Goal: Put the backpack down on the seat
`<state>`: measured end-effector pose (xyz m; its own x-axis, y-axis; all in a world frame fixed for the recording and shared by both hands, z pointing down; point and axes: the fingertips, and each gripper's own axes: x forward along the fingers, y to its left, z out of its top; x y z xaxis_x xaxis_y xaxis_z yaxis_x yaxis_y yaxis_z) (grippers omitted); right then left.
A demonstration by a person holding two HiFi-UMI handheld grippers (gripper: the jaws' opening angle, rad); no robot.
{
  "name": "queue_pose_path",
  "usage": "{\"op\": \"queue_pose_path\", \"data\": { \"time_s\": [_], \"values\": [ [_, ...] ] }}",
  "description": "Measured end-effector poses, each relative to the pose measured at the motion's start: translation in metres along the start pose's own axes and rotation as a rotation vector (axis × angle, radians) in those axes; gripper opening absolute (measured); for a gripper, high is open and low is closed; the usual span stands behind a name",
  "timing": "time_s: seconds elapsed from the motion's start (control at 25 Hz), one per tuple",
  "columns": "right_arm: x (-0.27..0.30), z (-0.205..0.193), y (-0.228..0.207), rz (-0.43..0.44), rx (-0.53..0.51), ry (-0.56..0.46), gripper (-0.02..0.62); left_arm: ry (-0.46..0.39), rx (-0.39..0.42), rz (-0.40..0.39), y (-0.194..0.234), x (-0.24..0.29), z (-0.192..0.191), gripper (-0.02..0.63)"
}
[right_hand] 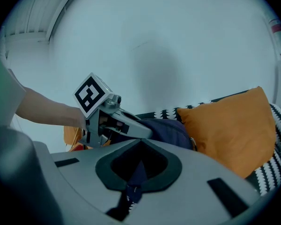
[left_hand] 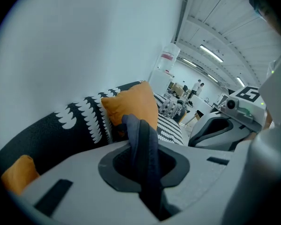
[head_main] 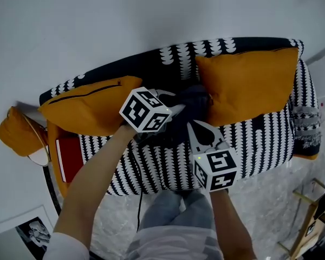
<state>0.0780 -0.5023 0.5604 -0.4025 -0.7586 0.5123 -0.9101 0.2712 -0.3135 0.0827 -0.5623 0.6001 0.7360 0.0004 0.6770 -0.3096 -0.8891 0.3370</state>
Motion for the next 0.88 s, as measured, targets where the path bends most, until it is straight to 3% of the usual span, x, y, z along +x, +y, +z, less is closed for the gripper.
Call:
{"op": "queue_pose_path", "data": {
  "time_s": [0.52, 0.88],
  "values": [
    [0.032, 0.018, -0.007, 0.029, -0.004, -0.019, 0.002, 0.032, -0.039, 0.105, 0.05, 0.009, 0.001, 0.032],
    [0.056, 0.022, -0.013, 0.047, -0.011, 0.007, 0.002, 0.041, -0.034, 0.24, 0.085, 0.008, -0.002, 0.038]
  ]
}}
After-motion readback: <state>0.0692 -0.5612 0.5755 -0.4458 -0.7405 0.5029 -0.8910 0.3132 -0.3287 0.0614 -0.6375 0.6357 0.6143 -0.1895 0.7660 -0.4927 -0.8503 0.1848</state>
